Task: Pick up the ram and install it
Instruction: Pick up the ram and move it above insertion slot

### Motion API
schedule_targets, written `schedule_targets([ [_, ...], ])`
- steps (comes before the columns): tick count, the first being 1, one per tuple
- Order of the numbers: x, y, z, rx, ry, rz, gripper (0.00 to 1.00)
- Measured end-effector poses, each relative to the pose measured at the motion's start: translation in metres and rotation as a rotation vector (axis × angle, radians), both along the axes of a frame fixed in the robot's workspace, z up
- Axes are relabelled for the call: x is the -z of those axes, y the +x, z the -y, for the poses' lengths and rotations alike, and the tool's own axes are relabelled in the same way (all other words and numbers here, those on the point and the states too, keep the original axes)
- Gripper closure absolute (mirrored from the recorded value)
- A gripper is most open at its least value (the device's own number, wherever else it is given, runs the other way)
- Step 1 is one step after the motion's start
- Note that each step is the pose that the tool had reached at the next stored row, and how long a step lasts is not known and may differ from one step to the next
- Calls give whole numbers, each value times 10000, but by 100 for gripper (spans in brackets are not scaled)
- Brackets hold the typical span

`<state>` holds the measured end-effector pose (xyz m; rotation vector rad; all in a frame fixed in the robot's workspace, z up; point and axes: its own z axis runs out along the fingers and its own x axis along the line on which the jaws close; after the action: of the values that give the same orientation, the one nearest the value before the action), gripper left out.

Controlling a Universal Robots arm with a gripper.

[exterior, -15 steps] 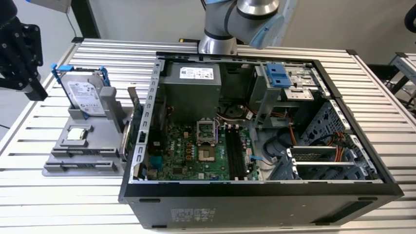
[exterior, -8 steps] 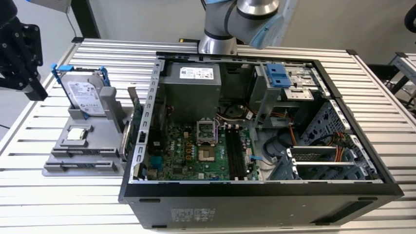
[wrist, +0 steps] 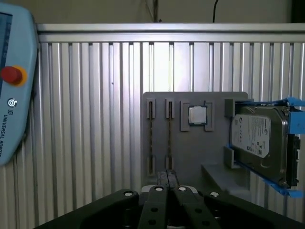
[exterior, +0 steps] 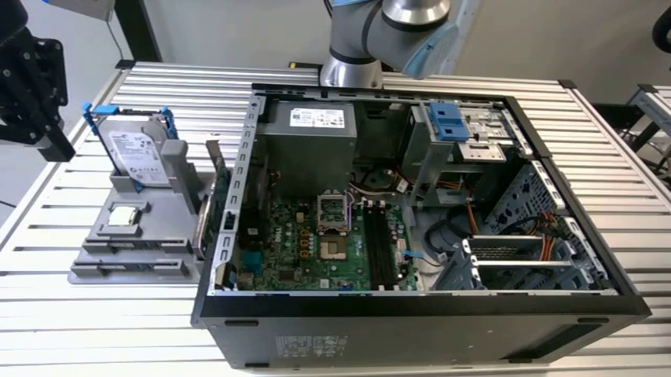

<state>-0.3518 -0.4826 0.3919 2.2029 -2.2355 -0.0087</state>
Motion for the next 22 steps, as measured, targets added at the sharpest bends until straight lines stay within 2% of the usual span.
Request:
schedule_targets([
  [6, 0, 1, -1, -431, 1, -2, 100],
  [14, 0, 1, -1, -519, 1, -2, 100],
  [15, 0, 1, -1, -529, 0, -2, 0],
  [22, 0, 1, -1, -599, 1, -2, 0],
])
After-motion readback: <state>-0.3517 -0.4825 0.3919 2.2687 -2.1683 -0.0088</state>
